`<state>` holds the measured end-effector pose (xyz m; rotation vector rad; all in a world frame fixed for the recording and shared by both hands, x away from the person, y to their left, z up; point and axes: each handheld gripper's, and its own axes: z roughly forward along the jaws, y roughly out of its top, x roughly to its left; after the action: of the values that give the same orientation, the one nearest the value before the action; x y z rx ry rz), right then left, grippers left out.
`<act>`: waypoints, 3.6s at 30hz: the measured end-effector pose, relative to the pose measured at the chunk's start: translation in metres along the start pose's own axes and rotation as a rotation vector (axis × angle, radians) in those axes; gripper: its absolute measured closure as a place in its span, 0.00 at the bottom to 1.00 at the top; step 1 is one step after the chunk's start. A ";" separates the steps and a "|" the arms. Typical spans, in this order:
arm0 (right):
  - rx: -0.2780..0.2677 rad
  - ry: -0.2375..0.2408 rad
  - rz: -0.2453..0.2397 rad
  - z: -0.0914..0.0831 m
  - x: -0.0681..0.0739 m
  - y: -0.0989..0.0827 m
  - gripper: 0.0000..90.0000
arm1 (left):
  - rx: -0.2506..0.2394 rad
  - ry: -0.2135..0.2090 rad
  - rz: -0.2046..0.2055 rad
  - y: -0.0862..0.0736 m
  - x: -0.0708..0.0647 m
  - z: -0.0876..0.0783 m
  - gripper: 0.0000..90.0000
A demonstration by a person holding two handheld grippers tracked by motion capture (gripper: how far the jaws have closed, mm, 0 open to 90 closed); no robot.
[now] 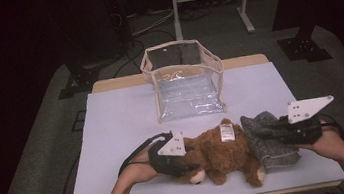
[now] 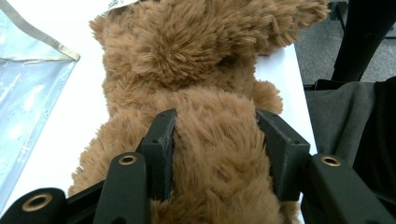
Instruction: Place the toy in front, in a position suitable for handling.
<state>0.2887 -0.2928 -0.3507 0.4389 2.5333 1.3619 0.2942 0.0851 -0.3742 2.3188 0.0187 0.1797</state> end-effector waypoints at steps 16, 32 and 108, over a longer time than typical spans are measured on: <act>0.018 -0.048 0.054 -0.027 0.001 -0.032 0.89 | 0.000 0.004 0.005 0.002 -0.001 0.001 0.55; -0.030 0.000 0.046 0.011 0.011 -0.025 0.88 | -0.035 0.008 -0.003 -0.002 -0.001 0.000 0.53; 0.122 0.156 -0.134 0.096 0.038 0.115 0.89 | -0.090 0.086 -0.047 -0.010 0.003 -0.011 0.61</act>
<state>0.3039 -0.1448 -0.3088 0.1865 2.7266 1.2424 0.2963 0.1003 -0.3736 2.2171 0.1064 0.2512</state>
